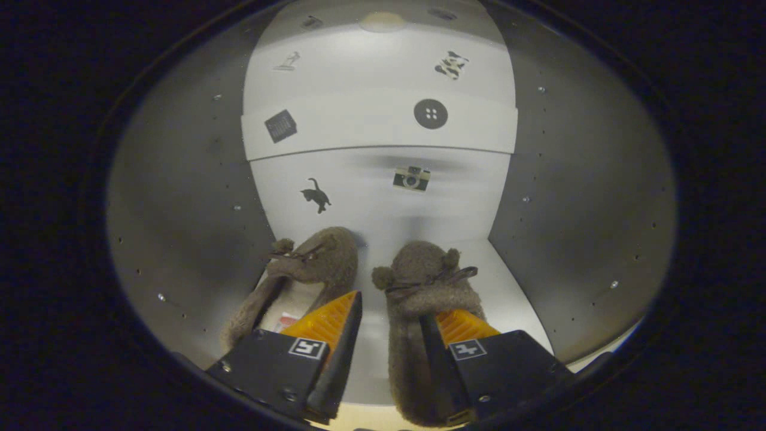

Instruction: Open the shoe cabinet door, grab the shoes and put them into the shoe cabinet, then close the shoe cabinet door.

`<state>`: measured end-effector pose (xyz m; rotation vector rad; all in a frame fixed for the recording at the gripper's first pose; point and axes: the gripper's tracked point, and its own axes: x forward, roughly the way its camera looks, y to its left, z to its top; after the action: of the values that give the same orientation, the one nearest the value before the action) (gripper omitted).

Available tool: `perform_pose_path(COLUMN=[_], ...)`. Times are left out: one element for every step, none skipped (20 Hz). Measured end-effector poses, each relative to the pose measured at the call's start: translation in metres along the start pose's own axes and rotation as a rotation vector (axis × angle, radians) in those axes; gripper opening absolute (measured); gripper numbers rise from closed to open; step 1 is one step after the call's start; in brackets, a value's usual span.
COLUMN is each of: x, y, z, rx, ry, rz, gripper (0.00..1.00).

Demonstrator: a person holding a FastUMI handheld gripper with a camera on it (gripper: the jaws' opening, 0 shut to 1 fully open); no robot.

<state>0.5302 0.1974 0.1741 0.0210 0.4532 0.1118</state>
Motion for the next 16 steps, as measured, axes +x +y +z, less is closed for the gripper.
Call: perform_pose_path(x=[-0.008,-0.017,-0.027,-0.039,-0.052,-0.066,-0.081,-0.092,-0.104,-0.118,-0.132,-0.146,-0.161,-0.175,-0.191,-0.207], y=[0.001,0.002,0.004,0.003,0.001,0.000,0.001,0.004,0.007,0.010,0.013,0.014,0.014,0.015,0.016,0.016], z=[-0.001,-0.002,-0.003,-0.003,-0.002,0.000,0.000,-0.004,-0.009,-0.014,-0.020,-0.025,-0.031,-0.038,-0.044,-0.051], rx=[0.014,0.028,0.031,0.030,0.020,0.014,0.000,-0.007,-0.008,-0.001,0.004,0.007,0.008,0.003,0.000,-0.006], ry=[-0.027,-0.059,-0.086,-0.119,-0.152,-0.192,-0.216,-0.232,-0.237,-0.241,-0.246,-0.254,-0.263,-0.268,-0.278,-0.284], rz=[0.001,0.010,0.023,0.023,0.015,0.018,0.023,0.031,0.046,0.060,0.074,0.081,0.083,0.089,0.096,0.102], gripper=[0.63,0.64,0.66,0.67,0.73,0.78,0.80,0.87,0.94,1.00,1.00,1.00,1.00,1.00,1.00,1.00])
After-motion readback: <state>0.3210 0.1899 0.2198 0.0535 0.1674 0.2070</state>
